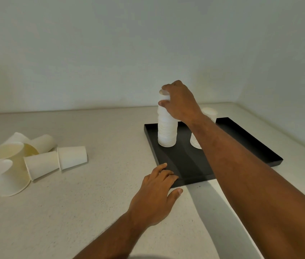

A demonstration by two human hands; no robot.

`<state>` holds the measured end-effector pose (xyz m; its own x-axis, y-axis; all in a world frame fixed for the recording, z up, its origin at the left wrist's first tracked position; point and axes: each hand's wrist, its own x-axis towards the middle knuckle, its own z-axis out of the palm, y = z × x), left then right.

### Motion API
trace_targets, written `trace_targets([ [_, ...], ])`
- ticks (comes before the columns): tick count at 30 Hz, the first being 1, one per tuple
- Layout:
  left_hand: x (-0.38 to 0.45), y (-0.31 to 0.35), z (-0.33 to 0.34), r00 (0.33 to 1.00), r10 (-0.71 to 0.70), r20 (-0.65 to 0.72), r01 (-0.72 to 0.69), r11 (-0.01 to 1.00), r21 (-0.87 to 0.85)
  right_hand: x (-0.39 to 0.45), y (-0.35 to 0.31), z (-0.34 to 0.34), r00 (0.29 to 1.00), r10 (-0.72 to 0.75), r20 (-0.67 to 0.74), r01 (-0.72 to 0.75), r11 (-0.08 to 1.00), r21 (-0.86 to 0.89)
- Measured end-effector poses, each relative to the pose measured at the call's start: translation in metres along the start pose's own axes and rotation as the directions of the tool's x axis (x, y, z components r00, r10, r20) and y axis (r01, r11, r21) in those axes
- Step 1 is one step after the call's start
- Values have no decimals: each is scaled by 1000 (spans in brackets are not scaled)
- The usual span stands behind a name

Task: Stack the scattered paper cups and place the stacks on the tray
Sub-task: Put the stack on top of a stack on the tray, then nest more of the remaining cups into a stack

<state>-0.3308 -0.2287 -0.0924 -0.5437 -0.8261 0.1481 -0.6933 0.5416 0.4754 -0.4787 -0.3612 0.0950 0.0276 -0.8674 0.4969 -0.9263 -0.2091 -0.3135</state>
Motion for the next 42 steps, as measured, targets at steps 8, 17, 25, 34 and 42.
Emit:
trace_targets([
  [8, 0, 0, 0, 1000, 2, 3, -2, 1000, 2, -7, 10, 0, 990, 82, 119, -66, 989, -132],
  [17, 1, -2, 4, 1000, 10, -15, -10, 1000, 4, -13, 17, -10, 978, 180, 105, -150, 958, -244],
  [25, -11, 7, -9, 969, 15, -247, -44, 993, -113, -33, 12, -4, 986, 155, 57, -126, 928, -350],
  [34, -68, -51, -59, 758, -206, -619, 144, 978, -150, -63, -66, 31, 997, -59, 42, 63, 994, -94],
  [42, -127, -161, -164, 546, -319, -775, 495, 869, -9, -90, -170, 151, 898, -247, 365, 229, 969, 92],
])
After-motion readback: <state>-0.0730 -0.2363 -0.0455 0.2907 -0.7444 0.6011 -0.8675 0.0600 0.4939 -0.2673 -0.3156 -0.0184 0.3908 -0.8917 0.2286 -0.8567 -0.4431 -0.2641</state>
